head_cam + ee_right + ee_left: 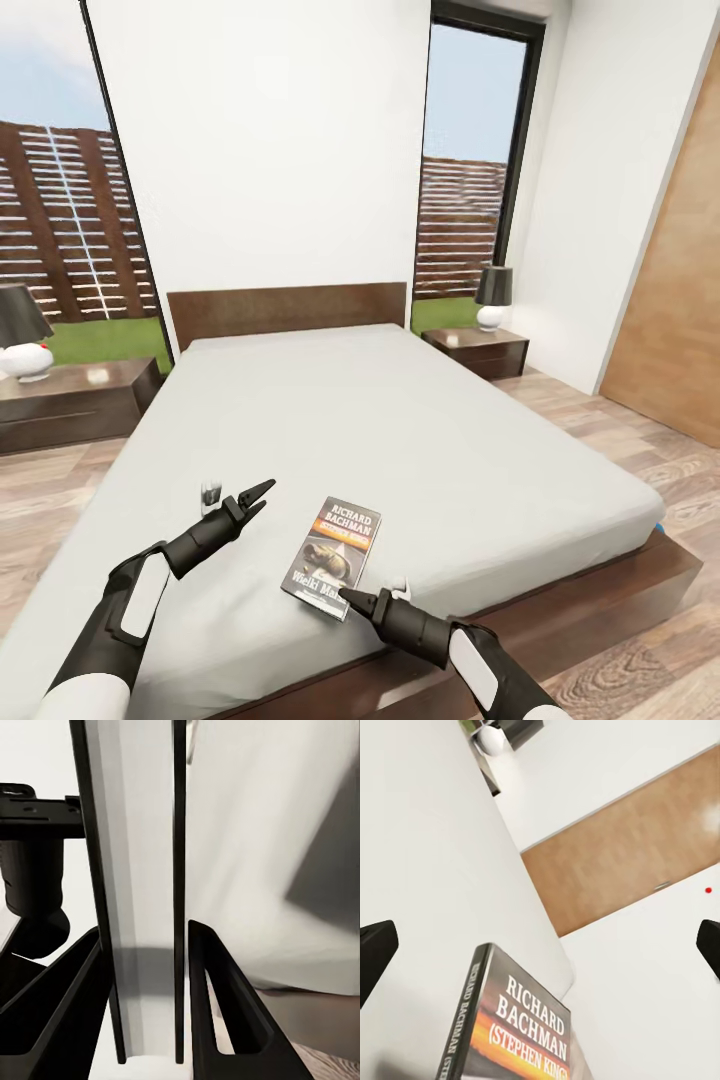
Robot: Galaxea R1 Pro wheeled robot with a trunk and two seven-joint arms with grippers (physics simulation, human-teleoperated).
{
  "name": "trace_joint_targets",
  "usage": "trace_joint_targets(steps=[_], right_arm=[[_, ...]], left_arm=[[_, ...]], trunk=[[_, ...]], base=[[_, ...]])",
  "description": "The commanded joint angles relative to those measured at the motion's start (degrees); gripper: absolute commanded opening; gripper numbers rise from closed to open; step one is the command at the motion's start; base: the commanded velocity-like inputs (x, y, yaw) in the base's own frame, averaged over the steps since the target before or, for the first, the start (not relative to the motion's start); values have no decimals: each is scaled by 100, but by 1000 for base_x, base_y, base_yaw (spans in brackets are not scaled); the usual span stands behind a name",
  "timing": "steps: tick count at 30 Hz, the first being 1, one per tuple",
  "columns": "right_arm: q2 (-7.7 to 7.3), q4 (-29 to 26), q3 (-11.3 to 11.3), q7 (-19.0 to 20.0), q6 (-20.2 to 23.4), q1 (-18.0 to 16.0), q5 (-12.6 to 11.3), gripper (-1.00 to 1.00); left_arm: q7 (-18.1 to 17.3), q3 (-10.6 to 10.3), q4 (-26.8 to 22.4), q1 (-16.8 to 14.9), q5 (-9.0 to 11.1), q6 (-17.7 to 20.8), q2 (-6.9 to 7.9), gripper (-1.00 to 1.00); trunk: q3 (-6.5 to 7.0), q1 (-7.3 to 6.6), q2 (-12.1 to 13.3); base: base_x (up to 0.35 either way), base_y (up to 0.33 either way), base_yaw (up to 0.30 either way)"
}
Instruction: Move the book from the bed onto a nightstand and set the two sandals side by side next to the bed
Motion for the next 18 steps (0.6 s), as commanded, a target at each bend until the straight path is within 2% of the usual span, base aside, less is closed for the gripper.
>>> trace_joint_targets(steps=[1,5,9,13,18], right_arm=[[-3,-1,19,-5,39,-3,-44,-100],[-3,-9,18,-5,34,-3,-43,-100],[-3,-20,14,-5,-30,-3,-43,-100],[-3,-22,18,-5,-139,-3,-43,-100],[-3,-23,19,1,-258,-3,-43,-100]], left_arm=[[-8,2,1,-3,15,35,0,100],[96,-15,1,-3,1,35,0,100],[617,-23,0,-3,7,28,0,100],[774,-23,-3,-3,4,-13,0,100],[805,-44,1,-3,-5,-197,16,100]], trunk=[[13,-24,39],[84,-111,200],[156,-199,360],[228,-287,520],[318,-397,721]], base=[[0,0,0],[0,0,0],[0,0,0],[0,0,0],[0,0,0]])
